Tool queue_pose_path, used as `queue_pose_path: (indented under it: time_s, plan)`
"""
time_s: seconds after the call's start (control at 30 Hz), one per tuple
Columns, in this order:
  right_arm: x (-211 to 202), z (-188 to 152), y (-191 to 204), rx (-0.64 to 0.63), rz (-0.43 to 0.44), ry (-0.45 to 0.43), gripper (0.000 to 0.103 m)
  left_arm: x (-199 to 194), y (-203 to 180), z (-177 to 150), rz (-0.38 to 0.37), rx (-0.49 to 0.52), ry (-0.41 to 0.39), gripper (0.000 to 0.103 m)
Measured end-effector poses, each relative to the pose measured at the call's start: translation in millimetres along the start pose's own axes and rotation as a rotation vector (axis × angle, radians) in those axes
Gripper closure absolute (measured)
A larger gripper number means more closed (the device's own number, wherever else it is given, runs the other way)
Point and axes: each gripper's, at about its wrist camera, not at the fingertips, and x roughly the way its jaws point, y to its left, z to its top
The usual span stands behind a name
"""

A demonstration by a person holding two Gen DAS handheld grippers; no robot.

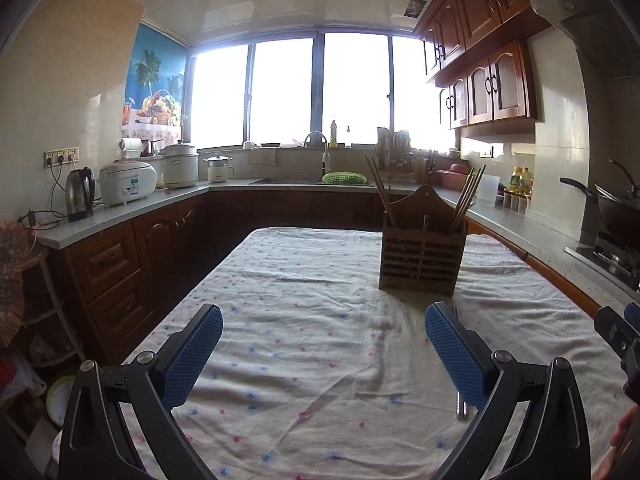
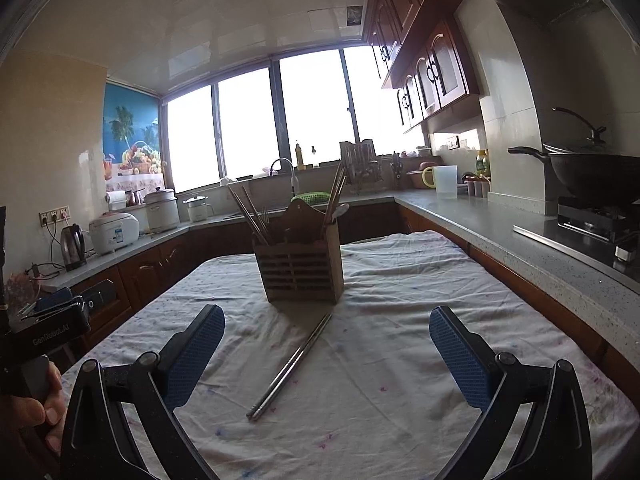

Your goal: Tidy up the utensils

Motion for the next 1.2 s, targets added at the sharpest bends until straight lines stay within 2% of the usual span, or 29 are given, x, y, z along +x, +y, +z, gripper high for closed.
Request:
queue_pose_path:
  time_s: [0.47, 0.83, 1.2]
  plan:
    - [-10, -9, 2, -0.023, -0.01, -0.013, 0.0, -2, 3, -10, 0.052, 0.03, 0.019, 0.001]
    - [-9, -20, -8, 0.02, -0.018, 0.021, 0.0, -7, 4, -17, 0.021, 0.05, 0.036, 0.001]
    - [-10, -23, -8, 0.009, -0.022, 0.03, 0.0, -9, 3, -16, 0.002, 0.041, 0.071, 0.001]
